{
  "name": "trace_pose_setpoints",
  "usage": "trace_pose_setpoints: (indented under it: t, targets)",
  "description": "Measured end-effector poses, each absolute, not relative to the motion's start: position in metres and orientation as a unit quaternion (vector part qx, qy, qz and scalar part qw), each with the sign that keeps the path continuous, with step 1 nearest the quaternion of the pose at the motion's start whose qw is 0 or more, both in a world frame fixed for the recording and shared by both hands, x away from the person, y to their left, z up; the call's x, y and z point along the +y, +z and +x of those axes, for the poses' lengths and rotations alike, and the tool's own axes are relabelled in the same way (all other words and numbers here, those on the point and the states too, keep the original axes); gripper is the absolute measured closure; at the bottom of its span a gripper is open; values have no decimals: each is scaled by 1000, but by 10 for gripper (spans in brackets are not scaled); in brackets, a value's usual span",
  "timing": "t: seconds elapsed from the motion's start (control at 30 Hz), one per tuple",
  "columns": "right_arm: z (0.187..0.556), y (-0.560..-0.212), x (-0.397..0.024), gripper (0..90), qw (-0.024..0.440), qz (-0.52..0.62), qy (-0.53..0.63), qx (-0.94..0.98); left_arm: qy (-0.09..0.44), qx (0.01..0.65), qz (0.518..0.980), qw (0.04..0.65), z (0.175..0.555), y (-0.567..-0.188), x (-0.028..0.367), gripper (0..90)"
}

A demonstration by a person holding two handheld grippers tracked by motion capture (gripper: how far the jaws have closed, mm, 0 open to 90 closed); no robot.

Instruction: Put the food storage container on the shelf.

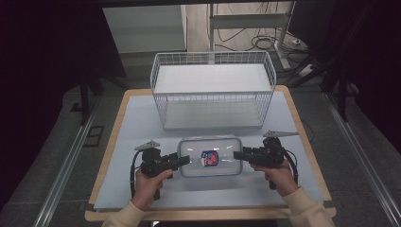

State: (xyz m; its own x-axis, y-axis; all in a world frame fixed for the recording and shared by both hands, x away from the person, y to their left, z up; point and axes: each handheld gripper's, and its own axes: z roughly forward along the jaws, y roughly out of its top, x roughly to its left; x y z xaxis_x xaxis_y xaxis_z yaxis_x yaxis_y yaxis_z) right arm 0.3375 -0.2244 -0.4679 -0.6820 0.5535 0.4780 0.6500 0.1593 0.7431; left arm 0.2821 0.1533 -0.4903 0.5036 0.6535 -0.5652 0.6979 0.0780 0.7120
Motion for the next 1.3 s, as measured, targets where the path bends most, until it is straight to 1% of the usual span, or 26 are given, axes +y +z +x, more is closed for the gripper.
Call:
trace_pose_setpoints:
  t: [0.6, 0.93, 1.3]
  targets:
    - [342, -447, -224, 525, 25, -388, -522, -759, -17, 490, 679, 547, 290, -475, 154, 439]
    - [344, -431, -225, 525, 17, -382, -532, -755, -5, 480, 682, 552, 296, -454, 153, 439]
    - [349, -405, -227, 526, 1, -376, -541, -752, 4, 467, 684, 561, 308, -426, 152, 440]
